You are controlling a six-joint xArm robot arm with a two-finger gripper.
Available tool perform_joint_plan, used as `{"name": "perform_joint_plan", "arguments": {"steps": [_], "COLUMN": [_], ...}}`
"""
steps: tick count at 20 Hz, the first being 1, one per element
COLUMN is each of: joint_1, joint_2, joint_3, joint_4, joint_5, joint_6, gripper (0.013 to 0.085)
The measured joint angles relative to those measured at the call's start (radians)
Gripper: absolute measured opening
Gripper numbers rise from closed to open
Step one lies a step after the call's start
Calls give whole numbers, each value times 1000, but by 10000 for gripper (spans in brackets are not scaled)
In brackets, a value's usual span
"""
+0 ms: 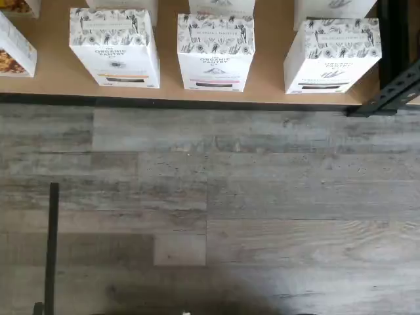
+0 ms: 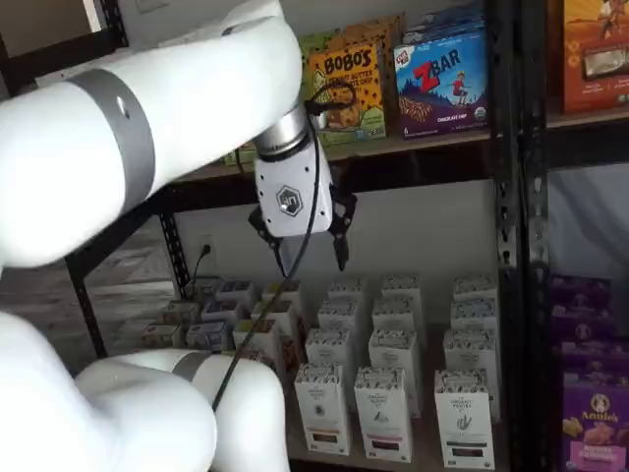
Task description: Pick up the white box with a green strip in the middle, on the bottom shelf, the sixth box from the left
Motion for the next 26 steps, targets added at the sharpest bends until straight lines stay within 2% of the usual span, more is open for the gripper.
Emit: {"name": "perform_joint_plan", "arguments": {"steps": [8, 13, 20, 24, 26], "joint_1": [-21, -35, -76, -78, -74], "joint_2": [73, 168, 330, 450, 500], "joint_3": [122, 192, 254, 269, 267], "joint_4": [-6, -24, 2, 45, 44], "joint_5": [-190, -327, -545, -687, -738], "joint_6": [-18, -24, -80, -116, -113], "gripper": [850, 850, 850, 850, 850]}}
